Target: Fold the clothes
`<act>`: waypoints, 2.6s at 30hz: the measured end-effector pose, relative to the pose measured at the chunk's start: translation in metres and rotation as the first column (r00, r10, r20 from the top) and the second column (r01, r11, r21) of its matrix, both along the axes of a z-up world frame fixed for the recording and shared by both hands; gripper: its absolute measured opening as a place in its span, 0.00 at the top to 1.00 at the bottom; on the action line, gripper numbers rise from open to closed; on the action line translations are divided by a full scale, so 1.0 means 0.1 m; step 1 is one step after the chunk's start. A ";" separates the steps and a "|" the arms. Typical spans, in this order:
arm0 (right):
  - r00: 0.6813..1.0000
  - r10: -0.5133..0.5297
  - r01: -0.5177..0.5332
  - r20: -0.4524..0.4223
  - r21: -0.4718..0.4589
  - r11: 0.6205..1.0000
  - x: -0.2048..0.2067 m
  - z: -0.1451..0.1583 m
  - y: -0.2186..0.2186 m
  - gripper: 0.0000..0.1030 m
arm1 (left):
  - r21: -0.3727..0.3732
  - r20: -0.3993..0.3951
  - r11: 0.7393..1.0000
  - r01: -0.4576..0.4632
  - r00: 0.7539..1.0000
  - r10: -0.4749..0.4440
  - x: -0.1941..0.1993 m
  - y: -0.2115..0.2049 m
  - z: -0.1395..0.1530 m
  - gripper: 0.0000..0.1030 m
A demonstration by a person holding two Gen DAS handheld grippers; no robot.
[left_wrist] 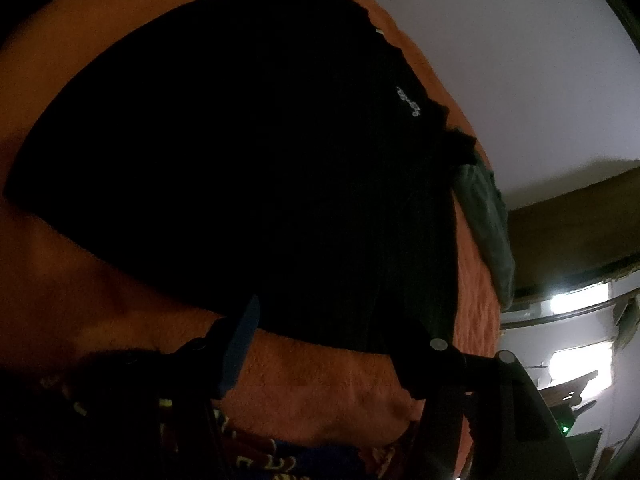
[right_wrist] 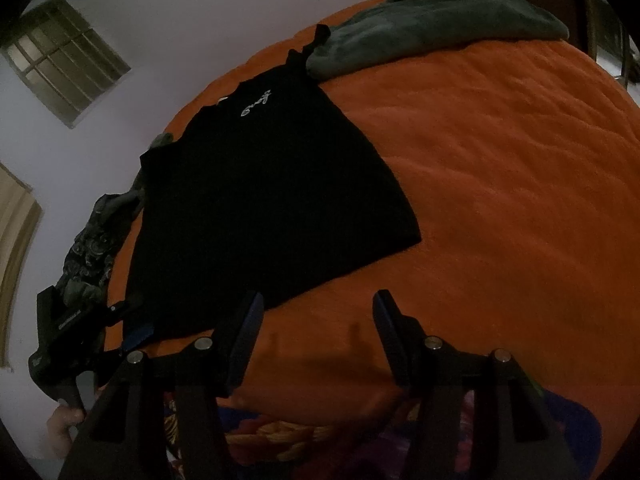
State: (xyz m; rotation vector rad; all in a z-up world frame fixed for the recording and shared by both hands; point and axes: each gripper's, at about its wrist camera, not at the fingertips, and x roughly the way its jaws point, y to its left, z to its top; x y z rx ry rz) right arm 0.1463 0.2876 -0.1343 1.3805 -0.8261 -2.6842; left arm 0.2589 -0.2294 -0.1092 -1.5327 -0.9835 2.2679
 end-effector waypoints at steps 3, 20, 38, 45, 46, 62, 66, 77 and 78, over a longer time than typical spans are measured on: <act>1.000 0.001 -0.001 -0.001 -0.002 1.000 -0.01 -0.01 0.00 0.46 | 0.003 0.002 1.000 0.001 1.000 -0.001 -0.01 0.02 -0.02 0.39; 1.000 -0.002 0.002 0.004 -0.012 1.000 0.00 -0.01 0.02 0.46 | 0.021 0.016 1.000 0.003 1.000 -0.003 -0.03 0.03 -0.07 0.39; 1.000 -0.012 0.013 0.015 -0.023 1.000 -0.01 -0.05 0.06 0.46 | 0.048 0.033 0.999 0.009 0.999 -0.011 -0.02 0.04 -0.09 0.39; 1.000 -0.017 0.018 0.022 -0.026 1.000 -0.02 -0.06 0.08 0.46 | 0.053 0.040 0.999 0.007 0.999 -0.009 -0.01 0.04 -0.10 0.39; 1.000 -0.019 0.019 0.023 -0.027 0.999 -0.02 -0.06 0.08 0.46 | 0.053 0.042 0.999 0.007 0.999 -0.010 -0.01 0.04 -0.10 0.39; 1.000 -0.014 0.014 0.021 -0.030 0.999 -0.05 -0.08 0.14 0.46 | 0.054 0.048 0.998 0.018 0.999 -0.021 -0.02 0.05 -0.10 0.39; 1.000 -0.017 0.018 0.023 -0.033 0.999 -0.04 -0.09 0.13 0.46 | 0.058 0.053 0.998 0.016 0.998 -0.019 -0.02 0.05 -0.11 0.39; 0.999 -0.017 0.018 0.028 -0.037 0.999 -0.06 -0.08 0.17 0.46 | 0.063 0.056 0.998 0.020 0.998 -0.024 -0.02 0.06 -0.12 0.39; 0.999 -0.017 0.018 0.028 -0.037 0.999 -0.06 -0.09 0.18 0.46 | 0.063 0.057 0.998 0.021 0.998 -0.025 -0.02 0.05 -0.12 0.39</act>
